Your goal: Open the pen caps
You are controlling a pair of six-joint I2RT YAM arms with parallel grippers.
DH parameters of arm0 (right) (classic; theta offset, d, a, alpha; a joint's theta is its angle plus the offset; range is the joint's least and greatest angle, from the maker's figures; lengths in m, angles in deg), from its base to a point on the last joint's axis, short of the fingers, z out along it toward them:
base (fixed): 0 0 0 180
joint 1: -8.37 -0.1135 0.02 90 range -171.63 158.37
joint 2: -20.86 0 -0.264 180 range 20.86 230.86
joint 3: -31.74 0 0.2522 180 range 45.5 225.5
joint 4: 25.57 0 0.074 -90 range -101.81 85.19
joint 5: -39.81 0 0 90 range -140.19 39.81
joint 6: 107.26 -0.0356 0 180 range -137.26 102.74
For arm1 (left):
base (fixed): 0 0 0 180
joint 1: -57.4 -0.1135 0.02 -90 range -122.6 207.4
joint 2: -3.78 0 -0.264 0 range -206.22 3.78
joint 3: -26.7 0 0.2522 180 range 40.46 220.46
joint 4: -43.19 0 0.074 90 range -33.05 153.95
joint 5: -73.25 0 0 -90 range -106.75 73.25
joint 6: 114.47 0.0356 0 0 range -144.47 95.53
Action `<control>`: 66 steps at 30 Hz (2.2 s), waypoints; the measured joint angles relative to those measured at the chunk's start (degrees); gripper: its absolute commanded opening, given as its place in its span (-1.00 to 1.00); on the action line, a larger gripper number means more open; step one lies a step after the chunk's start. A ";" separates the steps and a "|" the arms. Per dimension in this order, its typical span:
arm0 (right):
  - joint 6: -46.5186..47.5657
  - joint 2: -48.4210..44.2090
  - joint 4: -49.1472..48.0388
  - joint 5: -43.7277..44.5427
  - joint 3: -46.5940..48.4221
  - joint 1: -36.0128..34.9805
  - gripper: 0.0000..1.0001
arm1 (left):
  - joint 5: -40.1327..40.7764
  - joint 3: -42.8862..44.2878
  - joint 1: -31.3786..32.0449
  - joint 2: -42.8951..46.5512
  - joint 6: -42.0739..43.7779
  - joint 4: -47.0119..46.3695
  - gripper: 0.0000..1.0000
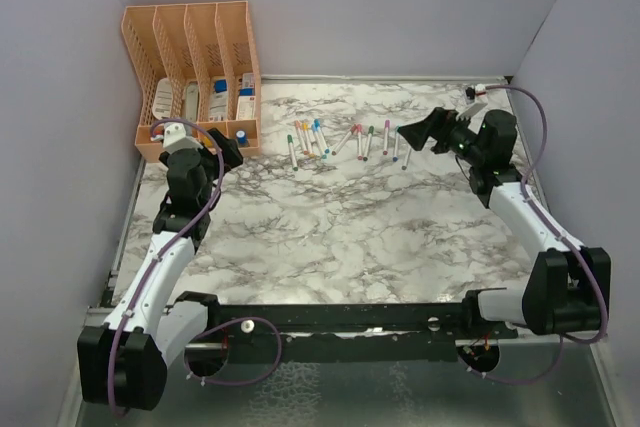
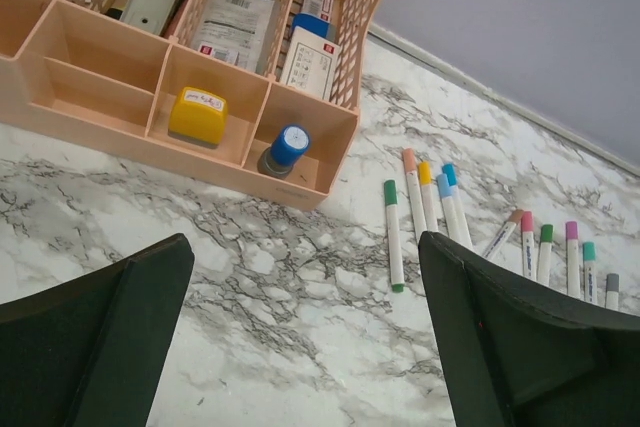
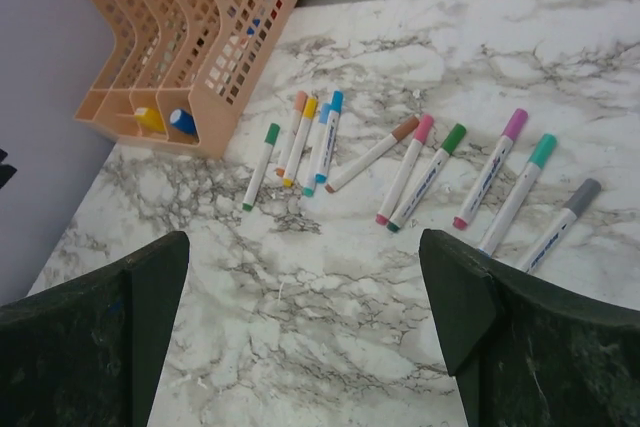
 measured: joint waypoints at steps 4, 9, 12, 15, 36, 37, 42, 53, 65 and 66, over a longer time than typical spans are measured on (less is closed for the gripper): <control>-0.11 -5.14 0.07 2.67 -0.35 0.00 0.99 | -0.94 -0.13 0.00 0.35 0.55 0.15 0.98; -0.20 -5.38 0.17 -0.46 -0.04 0.04 0.99 | -1.57 -1.81 0.00 2.80 0.59 0.26 0.98; 1.14 -5.29 2.75 -0.44 0.00 0.04 0.99 | -1.57 -1.86 0.00 2.91 0.48 0.94 0.98; 3.52 -5.31 7.17 2.16 0.50 0.02 0.99 | -1.60 -2.19 0.00 2.91 0.26 1.53 0.98; 13.79 22.99 23.47 31.39 27.50 -33.03 0.78 | -7.87 -1.79 4.61 -5.79 -0.04 6.49 0.98; 13.84 25.31 23.78 31.93 29.49 -33.92 0.69 | -7.89 -1.79 4.63 -5.09 -0.24 6.78 0.98; 14.05 37.22 27.56 33.09 42.45 -37.46 0.46 | -7.91 -1.77 4.61 -2.69 -0.92 7.80 0.98; 14.43 55.01 34.12 37.09 64.00 -40.11 0.14 | -7.93 -1.90 4.63 0.70 -2.62 10.73 0.98; 14.36 63.89 36.92 38.23 70.77 -40.63 0.10 | -7.39 -3.08 4.63 3.80 -2.82 12.24 0.98; 14.36 64.26 37.16 38.27 71.01 -40.72 0.10 | -7.21 -3.17 4.63 3.93 -2.82 12.26 0.98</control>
